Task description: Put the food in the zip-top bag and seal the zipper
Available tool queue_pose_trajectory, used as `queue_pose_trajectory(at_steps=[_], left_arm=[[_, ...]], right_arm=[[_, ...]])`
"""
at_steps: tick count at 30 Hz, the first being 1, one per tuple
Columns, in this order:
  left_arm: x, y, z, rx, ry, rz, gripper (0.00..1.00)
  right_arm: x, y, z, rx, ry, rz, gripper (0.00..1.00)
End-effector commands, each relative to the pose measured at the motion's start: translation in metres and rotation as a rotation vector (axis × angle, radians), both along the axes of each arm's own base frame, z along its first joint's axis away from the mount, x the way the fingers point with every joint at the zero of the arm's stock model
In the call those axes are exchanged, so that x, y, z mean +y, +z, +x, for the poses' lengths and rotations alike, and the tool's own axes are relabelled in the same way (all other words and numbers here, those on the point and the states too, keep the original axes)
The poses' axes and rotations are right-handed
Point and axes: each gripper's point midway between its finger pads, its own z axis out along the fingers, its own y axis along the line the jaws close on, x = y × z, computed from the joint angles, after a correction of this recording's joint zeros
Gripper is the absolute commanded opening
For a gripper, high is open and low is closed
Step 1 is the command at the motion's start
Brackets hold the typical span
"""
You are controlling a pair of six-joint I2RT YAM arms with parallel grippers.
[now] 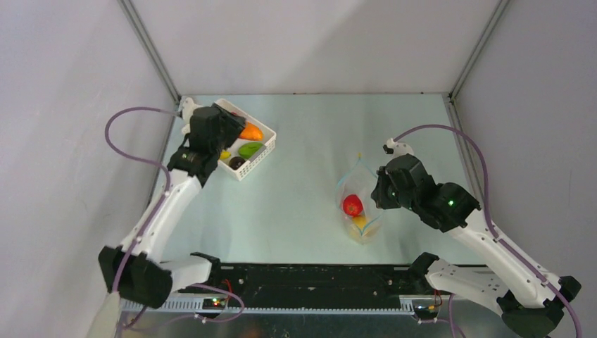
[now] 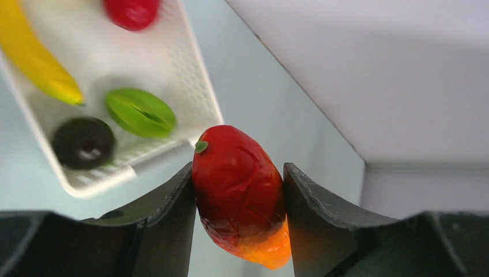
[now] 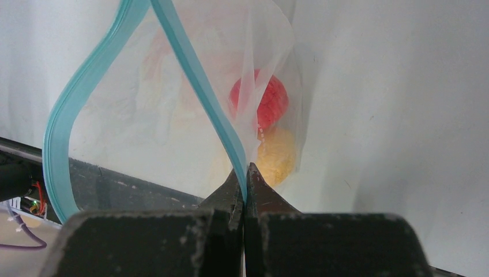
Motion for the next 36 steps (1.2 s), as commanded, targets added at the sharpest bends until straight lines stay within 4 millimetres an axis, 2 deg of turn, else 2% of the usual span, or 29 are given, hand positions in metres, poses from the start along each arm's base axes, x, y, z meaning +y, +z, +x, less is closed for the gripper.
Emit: queue_pose_trajectory(at_steps=[1,2,3,4,7,10,11,12,14,15,20,21,22,29,36], left_arm=[[-0.055,0.054,-0.047,-0.155,-0.187,0.04,0.42],[-0.058,0.069,-0.058,-0.204,-0.196,0.041,0.43],[-0.075,0.081,-0.075,-0.247,-0.263,0.047,0.45],[-0.081,0.089,-0.082,-0.28,-0.29,0.06,0.46],[-0.115,0.108,-0.114,-0.347,-0.425,0.04,0.47],[-0.142,0.117,-0.132,-0.374,-0.516,0.044,0.47],[-0.158,0.12,-0.14,-0.383,-0.563,0.04,0.47],[-0.162,0.121,-0.141,-0.391,-0.565,0.058,0.47],[-0.191,0.123,-0.153,-0.398,-0.637,0.075,0.47],[-0.203,0.125,-0.152,-0.397,-0.659,0.08,0.47],[-0.257,0.122,-0.167,-0.403,-0.81,0.189,0.48],[-0.262,0.127,-0.169,-0.423,-0.82,0.19,0.48],[-0.27,0.124,-0.173,-0.43,-0.847,0.215,0.48],[-0.301,0.107,-0.186,-0.453,-0.927,0.289,0.51],[-0.336,0.075,-0.203,-0.403,-1.012,0.349,0.55]], right_arm=[[0.003,0.003,0.001,-0.018,0.018,0.011,0.0],[0.002,0.003,0.001,-0.02,0.017,0.008,0.0],[0.001,0.002,0.0,-0.018,0.015,0.003,0.0],[0.0,0.003,0.0,-0.023,0.013,0.001,0.0],[0.0,0.0,0.0,-0.022,0.015,0.001,0.0],[0.005,0.0,0.0,-0.021,0.028,0.019,0.0],[0.006,-0.002,-0.001,-0.017,0.029,0.021,0.0],[0.007,-0.002,-0.001,-0.018,0.032,0.026,0.0],[0.009,-0.003,-0.002,-0.018,0.038,0.028,0.0],[0.01,-0.003,-0.002,-0.016,0.041,0.027,0.0],[0.011,-0.001,-0.005,-0.02,0.053,0.039,0.0],[0.011,0.0,-0.005,-0.024,0.055,0.043,0.0],[0.011,0.001,-0.006,-0.024,0.057,0.045,0.0],[0.01,0.004,-0.009,-0.035,0.056,0.058,0.0],[0.01,0.007,-0.009,-0.046,0.056,0.065,0.0]])
